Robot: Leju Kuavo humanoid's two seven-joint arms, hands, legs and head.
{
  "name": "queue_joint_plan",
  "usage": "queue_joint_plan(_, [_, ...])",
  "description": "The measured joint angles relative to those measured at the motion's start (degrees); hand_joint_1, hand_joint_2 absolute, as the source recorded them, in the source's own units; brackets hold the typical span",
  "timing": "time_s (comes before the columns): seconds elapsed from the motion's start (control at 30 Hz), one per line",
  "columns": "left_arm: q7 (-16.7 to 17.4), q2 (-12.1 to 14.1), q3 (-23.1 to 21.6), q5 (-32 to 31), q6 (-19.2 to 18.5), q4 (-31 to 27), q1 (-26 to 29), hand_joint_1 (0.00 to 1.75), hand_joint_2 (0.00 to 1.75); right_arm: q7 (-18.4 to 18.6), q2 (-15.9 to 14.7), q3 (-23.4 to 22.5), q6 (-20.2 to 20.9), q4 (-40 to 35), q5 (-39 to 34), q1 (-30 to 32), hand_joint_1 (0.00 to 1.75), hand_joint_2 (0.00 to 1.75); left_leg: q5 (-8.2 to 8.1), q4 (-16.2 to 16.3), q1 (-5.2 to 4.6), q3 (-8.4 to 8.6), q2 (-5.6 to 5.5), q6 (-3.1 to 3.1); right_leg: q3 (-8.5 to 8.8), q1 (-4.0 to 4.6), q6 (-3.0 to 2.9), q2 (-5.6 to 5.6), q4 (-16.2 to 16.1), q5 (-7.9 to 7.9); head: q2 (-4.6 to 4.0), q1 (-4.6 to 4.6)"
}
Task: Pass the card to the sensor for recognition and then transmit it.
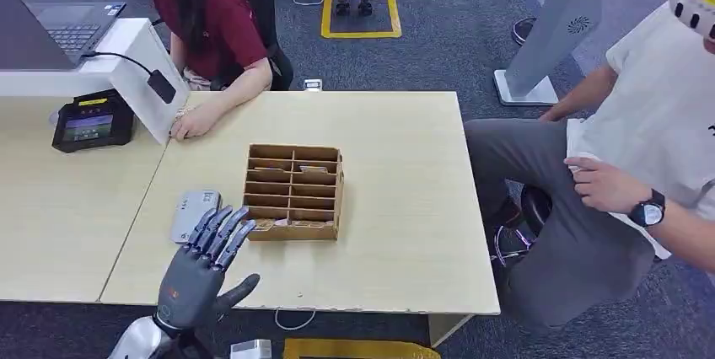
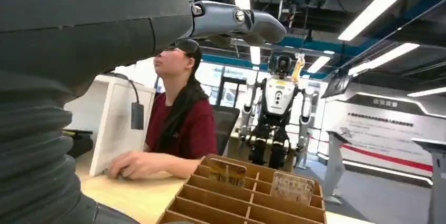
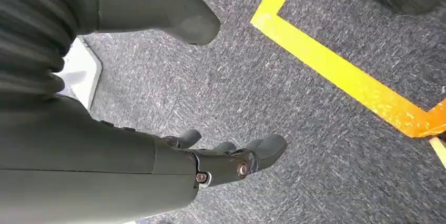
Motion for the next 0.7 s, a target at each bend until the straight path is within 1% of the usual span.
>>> queue_joint_plan(0.2, [5.15,-0.17,-1.51,-4.04,1.79,4.78,-1.75,0.00,1.75,0.35,0.07,-0.02,-0.15,0.02,0.22,-0.02,0.00,1.75,0.00,0.00,0.01,0.01,0.00,0.00,-0.01,0.01,0.00,0.00,0.00,0.00,0.00,0.00])
queue_joint_plan(0.37, [10.85,-0.87,-1.57,-8.73,1.88,8.68,-3.45,0.00,1.75,0.35,0.39,-0.04,-0.41,0.02,0.22,0.12,0.00,1.75,0.00,0.00,0.01,0.00,0.00,0.00,0.00,0.01,0.00,0.00,0.00,0.00,0.00,0.02])
queue_joint_plan(0.43, [11.84,-1.11,-1.57,-9.09,1.75,9.94,-3.96,0.00,1.75,0.31,0.52,-0.09,-0.57,0.02,0.22,0.17,0.00,1.75,0.00,0.00,0.00,0.00,0.00,0.00,0.00,0.01,0.00,0.00,0.00,0.00,0.00,0.00])
queue_joint_plan(0.53, [11.87,-1.73,-1.53,-7.52,1.68,11.45,-4.56,0.00,1.75,0.20,0.61,-0.15,-0.87,0.02,0.22,0.28,0.00,1.75,0.00,0.00,0.00,0.00,0.00,0.00,0.00,0.01,0.00,0.00,0.00,0.00,0.00,0.02])
queue_joint_plan(0.7, [13.64,-2.69,-0.94,-8.39,1.22,12.61,-4.80,0.00,1.75,0.09,0.66,-0.37,-1.07,0.02,0.26,0.43,0.00,1.75,0.00,0.00,0.00,0.00,0.00,0.00,0.00,0.00,0.00,0.00,0.00,0.00,0.00,0.02])
